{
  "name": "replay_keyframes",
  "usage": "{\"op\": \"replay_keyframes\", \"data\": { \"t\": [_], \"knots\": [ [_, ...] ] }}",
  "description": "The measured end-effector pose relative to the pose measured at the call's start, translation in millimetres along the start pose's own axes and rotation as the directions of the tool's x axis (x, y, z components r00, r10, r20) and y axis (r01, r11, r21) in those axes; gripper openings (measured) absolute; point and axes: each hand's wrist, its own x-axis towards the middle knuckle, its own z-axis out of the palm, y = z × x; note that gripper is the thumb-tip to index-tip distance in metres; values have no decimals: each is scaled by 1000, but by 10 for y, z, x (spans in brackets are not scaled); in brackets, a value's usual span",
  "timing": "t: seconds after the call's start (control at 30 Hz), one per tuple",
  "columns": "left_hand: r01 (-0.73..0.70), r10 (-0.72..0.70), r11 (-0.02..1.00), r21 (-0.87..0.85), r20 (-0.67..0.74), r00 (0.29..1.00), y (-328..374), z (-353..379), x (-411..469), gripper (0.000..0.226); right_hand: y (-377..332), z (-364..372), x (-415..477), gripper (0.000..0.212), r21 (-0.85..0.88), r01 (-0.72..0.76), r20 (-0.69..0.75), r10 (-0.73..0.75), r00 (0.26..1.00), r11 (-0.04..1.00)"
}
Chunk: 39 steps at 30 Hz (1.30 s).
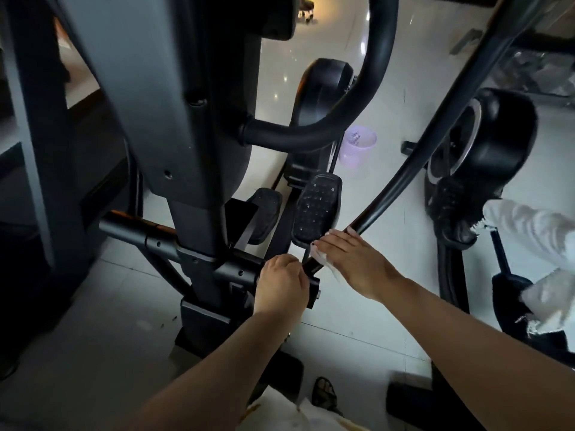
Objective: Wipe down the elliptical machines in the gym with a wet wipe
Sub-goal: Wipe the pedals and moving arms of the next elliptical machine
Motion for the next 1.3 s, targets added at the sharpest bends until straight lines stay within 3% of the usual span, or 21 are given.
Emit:
{"op": "replay_keyframes", "data": {
  "t": [0.07, 0.23, 0.4, 0.6, 0.77, 0.87, 0.93, 1.07, 1.2, 1.3],
  "knots": [
    [11, -11, 1000, 10, -40, 999, 52, 29, -3, 10, -75, 30, 19, 50, 4, -5, -43, 5, 999, 1000],
    [-15, 20, 998, 62, -71, 997, 50, 126, 17, 16, -75, 67, 57, 52, -13, 220, -26, -220, 975, 975],
    [-43, 51, 991, 129, -54, 997, 97, 98, -3, 27, 139, -111, 46, 58, -131, 43, -43, -49, 998, 990],
    [-7, 18, 988, 157, -68, 998, 207, 136, 7, 20, 27, -30, 0, 60, -124, 125, 31, -122, 992, 984],
    [64, -50, 983, 174, -80, 996, 237, 207, 27, 28, 103, -57, -32, 62, -180, -38, 9, 40, 999, 983],
    [120, -129, 970, 212, 29, 991, 292, 186, 50, 36, -55, 9, -15, 54, -66, 47, 20, -46, 999, 997],
    [125, -147, 960, 249, 73, 986, 307, 178, 66, 41, -18, -18, -23, 57, -81, 69, -4, -70, 998, 994],
    [90, -135, 952, 293, 135, 982, 375, 182, 109, 42, 86, -65, -4, 60, -146, -59, -76, 49, 996, 987],
    [68, -124, 959, 274, 192, 974, 434, 183, 196, 35, -6, 14, -29, 59, -100, 124, -78, -132, 988, 987],
    [75, -127, 965, 252, 195, 973, 419, 196, 191, 35, 142, -56, -14, 55, -84, 109, -109, -118, 987, 990]
  ]
}}
